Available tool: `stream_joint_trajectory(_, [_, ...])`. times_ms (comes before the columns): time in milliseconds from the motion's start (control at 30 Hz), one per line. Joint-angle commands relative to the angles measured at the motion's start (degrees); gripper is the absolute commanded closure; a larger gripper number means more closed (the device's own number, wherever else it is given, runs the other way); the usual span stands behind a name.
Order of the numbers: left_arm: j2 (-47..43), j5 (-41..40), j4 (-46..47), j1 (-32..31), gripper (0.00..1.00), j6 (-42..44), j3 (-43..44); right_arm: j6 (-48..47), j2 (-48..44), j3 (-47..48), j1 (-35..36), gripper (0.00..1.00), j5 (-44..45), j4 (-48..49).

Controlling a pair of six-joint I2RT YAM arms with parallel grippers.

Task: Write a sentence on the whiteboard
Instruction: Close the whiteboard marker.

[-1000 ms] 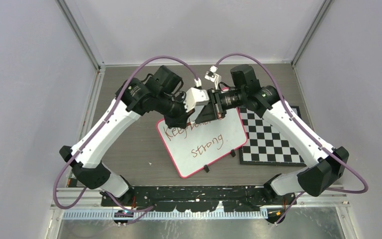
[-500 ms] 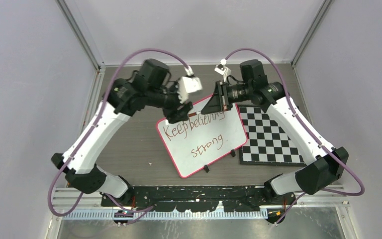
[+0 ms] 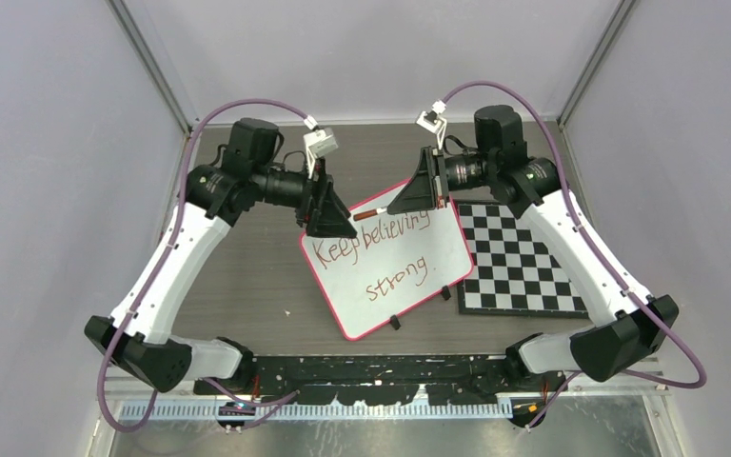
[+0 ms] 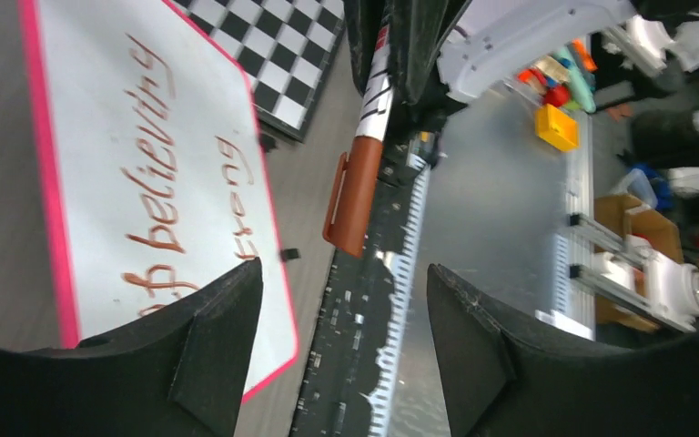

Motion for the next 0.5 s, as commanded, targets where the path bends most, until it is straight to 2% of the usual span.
stream_joint_trajectory(0, [-0.32, 12.1, 11.13, 0.35, 0.34, -11.0, -3.54, 1.16, -1.29, 3.2, 1.18, 1.0, -3.97, 2.56])
stream_joint_trajectory(100, [-0.12, 10.27, 11.37, 0.35, 0.4, -11.22, -3.75, 1.22, -1.28, 3.23, 2.61, 1.0, -4.32, 2.18])
stream_joint_trajectory(333, [1.14, 15.75, 15.8, -0.9, 0.62, -16.46, -5.41, -0.62, -0.44, 3.92, 4.33, 1.0, -3.18, 0.44])
stream_joint_trajectory(467, [1.14, 17.84, 16.32, -1.73, 0.69, -17.71, -6.88, -2.16, -0.26, 5.22, 4.41, 1.0, -3.0, -1.5])
